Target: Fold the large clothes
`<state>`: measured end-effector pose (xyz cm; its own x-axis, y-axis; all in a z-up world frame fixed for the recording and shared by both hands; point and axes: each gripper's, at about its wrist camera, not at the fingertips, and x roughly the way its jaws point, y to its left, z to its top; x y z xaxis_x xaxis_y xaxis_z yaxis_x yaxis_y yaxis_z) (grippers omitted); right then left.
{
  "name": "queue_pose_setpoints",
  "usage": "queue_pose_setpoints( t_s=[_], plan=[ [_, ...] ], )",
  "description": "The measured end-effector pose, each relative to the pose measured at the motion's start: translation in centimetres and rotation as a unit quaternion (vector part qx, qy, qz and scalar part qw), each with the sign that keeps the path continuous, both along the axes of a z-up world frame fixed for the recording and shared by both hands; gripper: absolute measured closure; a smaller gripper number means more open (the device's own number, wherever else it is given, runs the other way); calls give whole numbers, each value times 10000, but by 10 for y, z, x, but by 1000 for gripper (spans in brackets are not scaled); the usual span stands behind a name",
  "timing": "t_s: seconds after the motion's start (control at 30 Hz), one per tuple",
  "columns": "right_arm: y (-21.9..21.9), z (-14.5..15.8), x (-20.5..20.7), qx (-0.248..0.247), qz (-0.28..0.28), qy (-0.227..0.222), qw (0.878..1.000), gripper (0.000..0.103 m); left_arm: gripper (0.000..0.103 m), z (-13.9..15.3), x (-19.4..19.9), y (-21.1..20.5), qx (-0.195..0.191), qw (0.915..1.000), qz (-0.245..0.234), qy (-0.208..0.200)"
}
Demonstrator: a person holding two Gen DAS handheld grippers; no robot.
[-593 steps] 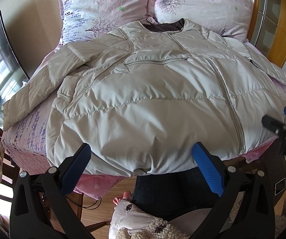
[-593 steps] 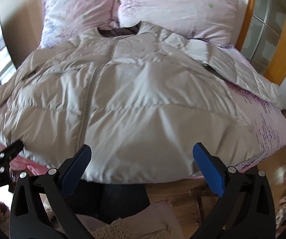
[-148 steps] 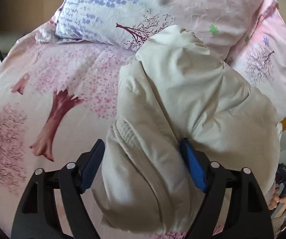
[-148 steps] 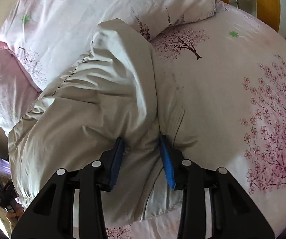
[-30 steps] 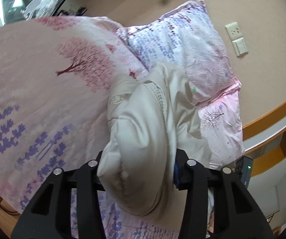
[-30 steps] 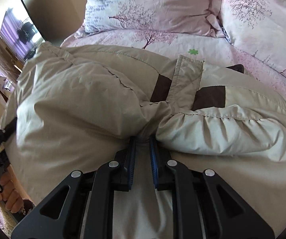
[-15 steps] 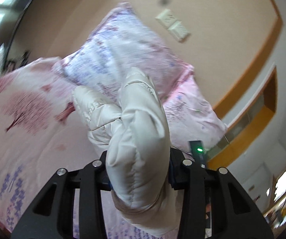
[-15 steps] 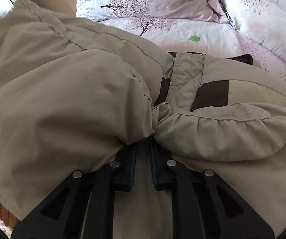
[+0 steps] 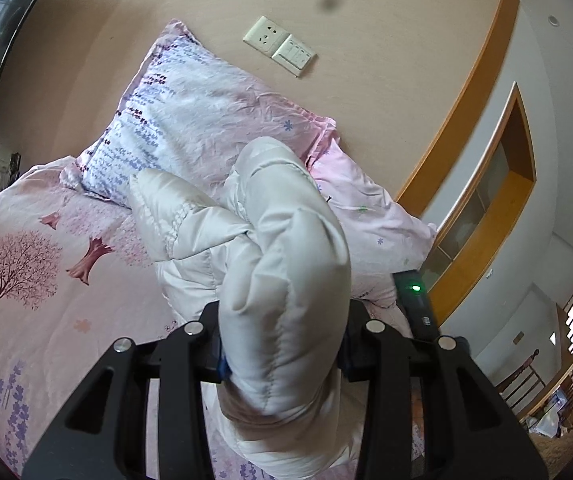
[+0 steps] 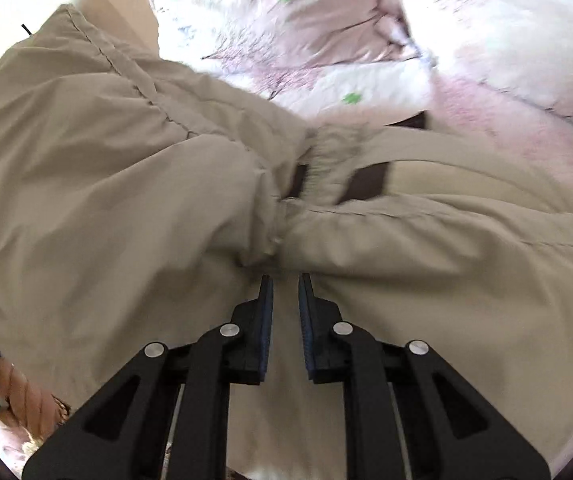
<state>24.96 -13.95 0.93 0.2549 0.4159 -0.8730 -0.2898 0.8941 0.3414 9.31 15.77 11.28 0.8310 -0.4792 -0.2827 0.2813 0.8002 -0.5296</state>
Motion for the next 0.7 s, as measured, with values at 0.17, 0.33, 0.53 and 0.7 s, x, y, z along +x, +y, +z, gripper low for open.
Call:
queue_pose_setpoints(
  t_s=[0.17,0.33,0.53,0.7],
  plan=[
    [0,-29,17,-228,-97,335,9991,89,64,5,0,-10,-1,9999,-129,-78],
    [13,-43,31,-339,-30,448,9984,89,63,13,-3,-33,93,9989,-381,-245],
    [-6,-29,19,272,-96,320,9991,89,62,22,-4,-64,142,9963,-730,-423],
    [-51,1,-13,248,-396,-311,9984,83,61,25,-4,-87,190,9939,-966,-492]
  ],
)
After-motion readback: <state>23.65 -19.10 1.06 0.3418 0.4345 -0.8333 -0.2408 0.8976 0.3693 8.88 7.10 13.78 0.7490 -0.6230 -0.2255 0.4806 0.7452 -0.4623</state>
